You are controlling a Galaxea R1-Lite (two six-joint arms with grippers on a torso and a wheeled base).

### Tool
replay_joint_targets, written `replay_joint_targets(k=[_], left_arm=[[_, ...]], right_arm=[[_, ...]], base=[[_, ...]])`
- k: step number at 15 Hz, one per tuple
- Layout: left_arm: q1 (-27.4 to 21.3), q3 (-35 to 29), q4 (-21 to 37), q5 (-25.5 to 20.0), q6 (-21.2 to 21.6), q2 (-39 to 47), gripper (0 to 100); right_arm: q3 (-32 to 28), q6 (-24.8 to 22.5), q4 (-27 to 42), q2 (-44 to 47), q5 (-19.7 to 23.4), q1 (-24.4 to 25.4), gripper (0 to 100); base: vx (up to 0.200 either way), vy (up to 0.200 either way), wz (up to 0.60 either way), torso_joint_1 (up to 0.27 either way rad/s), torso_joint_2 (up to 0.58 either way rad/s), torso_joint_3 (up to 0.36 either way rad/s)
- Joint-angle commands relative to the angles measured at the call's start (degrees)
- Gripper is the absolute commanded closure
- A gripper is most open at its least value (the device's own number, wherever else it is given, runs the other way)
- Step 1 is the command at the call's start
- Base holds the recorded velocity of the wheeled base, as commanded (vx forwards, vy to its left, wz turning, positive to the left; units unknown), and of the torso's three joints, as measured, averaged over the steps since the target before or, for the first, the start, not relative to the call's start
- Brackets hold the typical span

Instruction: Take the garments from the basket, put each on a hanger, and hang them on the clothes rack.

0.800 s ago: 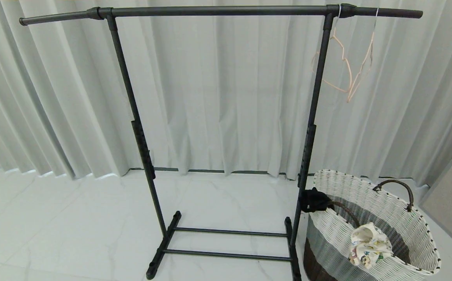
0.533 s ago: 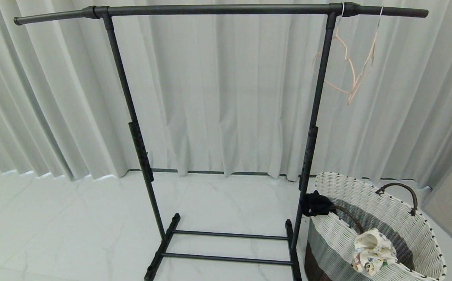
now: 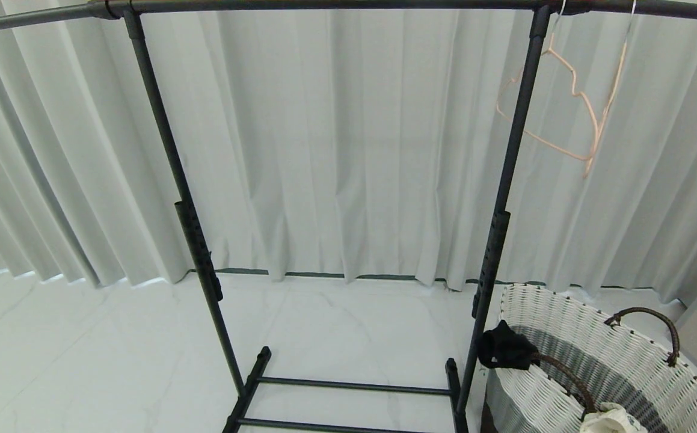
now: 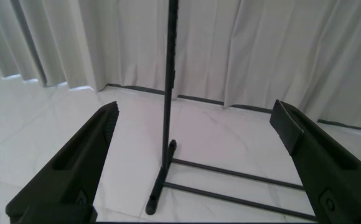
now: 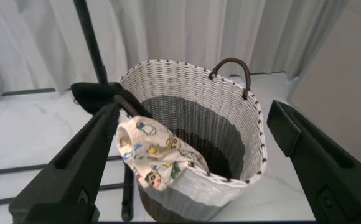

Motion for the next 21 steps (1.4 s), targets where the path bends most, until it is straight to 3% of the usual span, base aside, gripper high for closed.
replay_joint_targets(k=[1, 5, 7, 8, 9, 12, 13, 17, 21], left_arm=[[0.04, 0.01, -0.03, 0.04, -0.02, 0.0, 0], [0.04, 0.01, -0.03, 0.04, -0.19, 0.0, 0], [0.04, 0.01, -0.03, 0.04, -0.02, 0.0, 0], [0.04, 0.01, -0.03, 0.04, 0.07, 0.0, 0], [0.04, 0.01, -0.03, 0.04, -0.02, 0.0, 0], [0.04, 0.01, -0.03, 0.04, -0.02, 0.0, 0], [0.04, 0.01, -0.03, 0.04, -0.1, 0.0, 0], [0.04, 0.01, -0.03, 0.04, -0.1, 0.0, 0], [0.04, 0.01, -0.03, 0.04, -0.1, 0.0, 0]], right_arm=[[0.0, -0.21, 0.0, 0.09, 0.1, 0.01, 0], [0.0, -2.23, -0.8, 0.0, 0.63, 0.01, 0], [-3.87, -1.0, -1.59, 1.05, 5.63, 0.19, 0], [-9.58, 0.14, 0.52, 7.03, 9.68, 1.06, 0], [-13.97, -2.41, 2.19, 15.91, 10.29, 3.09, 0], [-19.07, -11.63, 3.69, 39.46, 10.12, 4.14, 0], [-20.04, -16.64, 4.04, 48.16, 10.21, 4.23, 0], [-20.21, -27.1, -0.53, 71.19, 9.33, 4.32, 0], [-19.69, -29.39, -9.85, 87.71, 8.71, 4.32, 0]], base=[[0.0, 0.0, 0.0, 0.0, 0.0, 0.0], [0.0, 0.0, 0.0, 0.0, 0.0, 0.0], [0.0, 0.0, 0.0, 0.0, 0.0, 0.0], [0.0, 0.0, 0.0, 0.0, 0.0, 0.0], [0.0, 0.0, 0.0, 0.0, 0.0, 0.0], [0.0, 0.0, 0.0, 0.0, 0.0, 0.0], [0.0, 0.0, 0.0, 0.0, 0.0, 0.0], [0.0, 0.0, 0.0, 0.0, 0.0, 0.0], [0.0, 0.0, 0.0, 0.0, 0.0, 0.0]])
